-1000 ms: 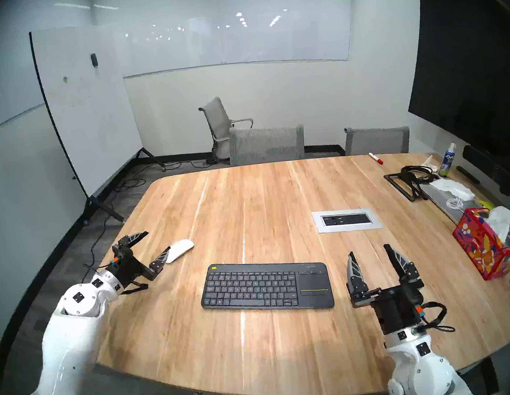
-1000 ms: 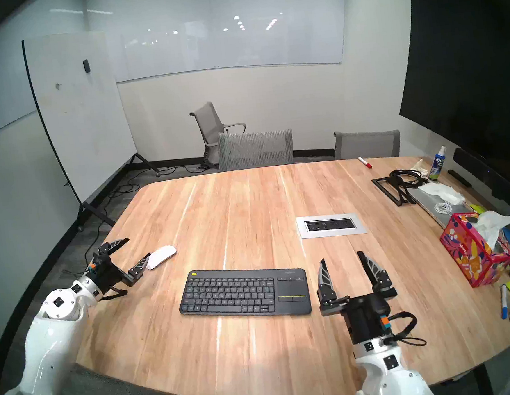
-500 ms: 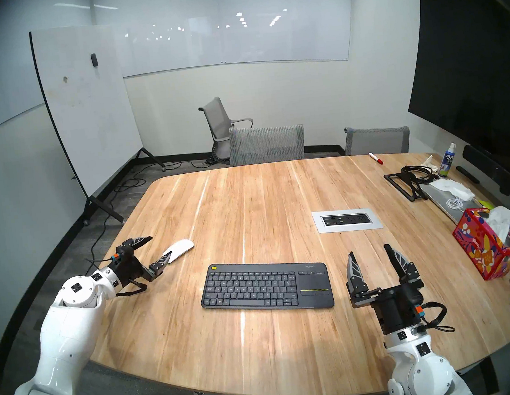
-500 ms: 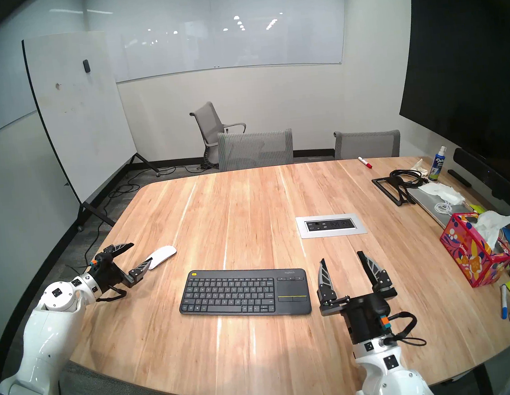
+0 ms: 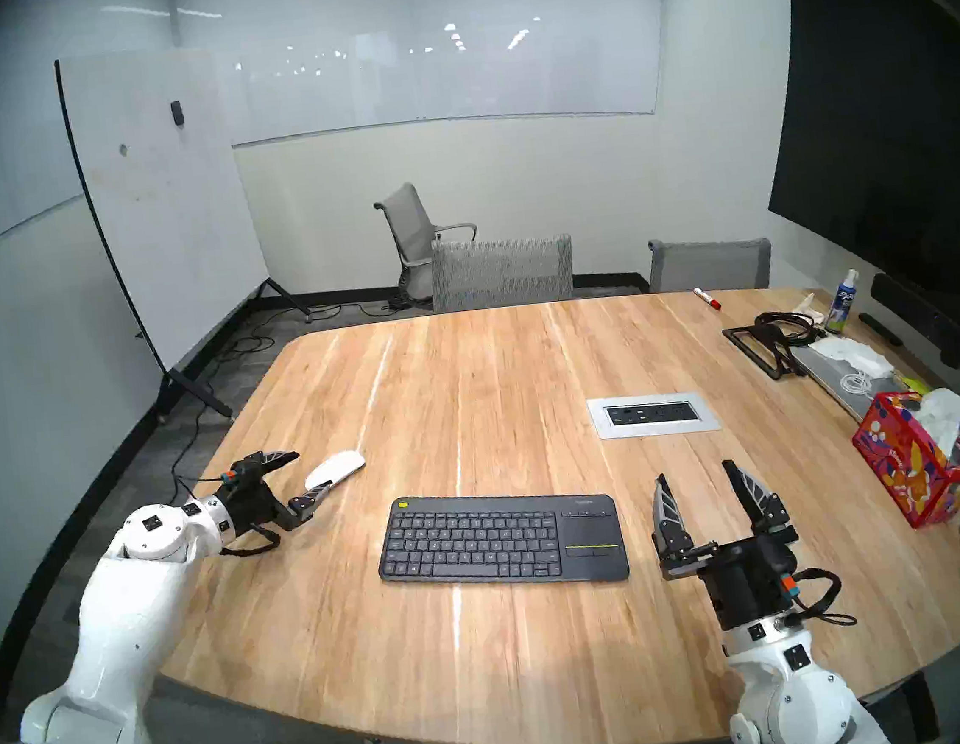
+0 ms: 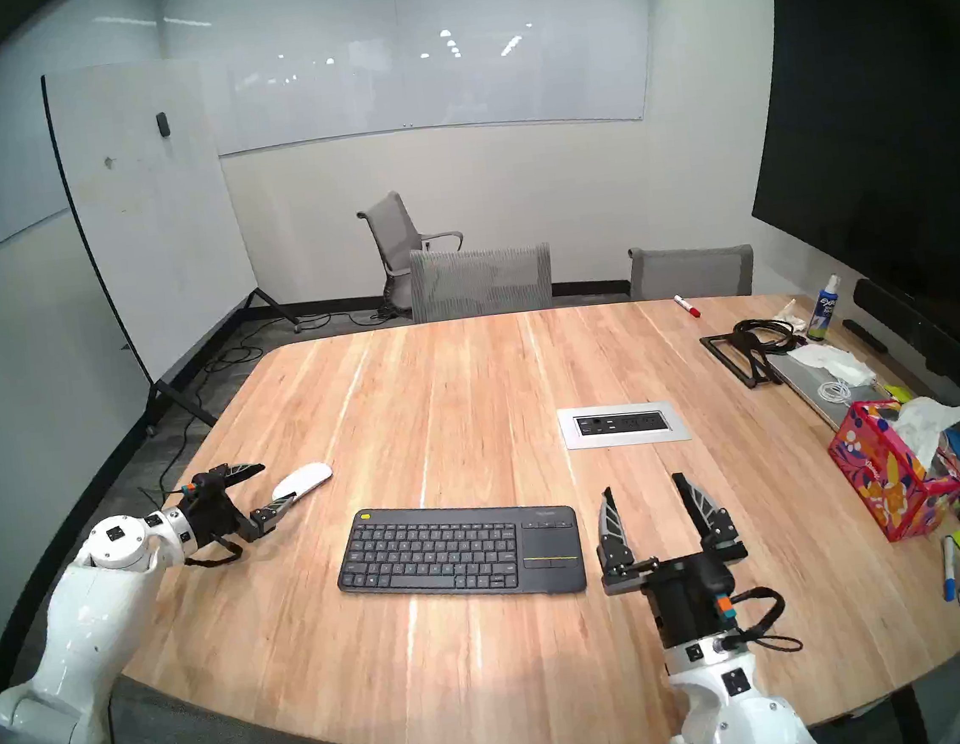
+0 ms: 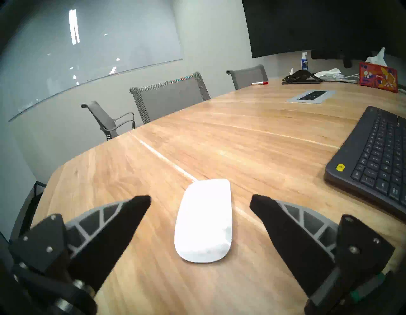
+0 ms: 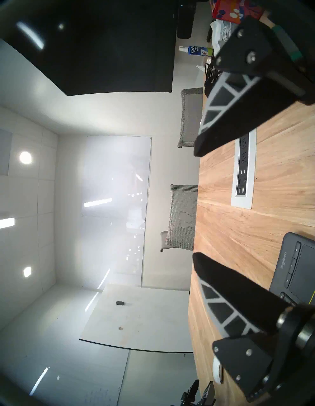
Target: Put the mouse beside the keyboard
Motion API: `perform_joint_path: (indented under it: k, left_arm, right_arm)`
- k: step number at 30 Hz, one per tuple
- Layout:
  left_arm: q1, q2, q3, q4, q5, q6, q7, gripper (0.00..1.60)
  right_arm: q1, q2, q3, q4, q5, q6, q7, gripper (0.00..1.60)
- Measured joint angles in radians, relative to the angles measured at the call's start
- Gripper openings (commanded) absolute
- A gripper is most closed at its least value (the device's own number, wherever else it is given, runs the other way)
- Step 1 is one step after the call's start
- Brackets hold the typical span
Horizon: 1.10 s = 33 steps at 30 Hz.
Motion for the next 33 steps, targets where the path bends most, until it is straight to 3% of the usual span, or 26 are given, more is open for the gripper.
perform_joint_path:
  k: [22,33]
  left_arm:
    - [-0.132,-0.028,0.067,0.164,0.038,-0.006,-0.072,1.6]
    - [-0.173,-0.045,0.066,0.209,0.03,0.051,-0.092,1.6]
  right_arm:
    - [0.0,0.0,0.0,0.0,0.0,0.0,0.0,1.6]
    - [0.0,0.0,0.0,0.0,0.0,0.0,0.0,1.6]
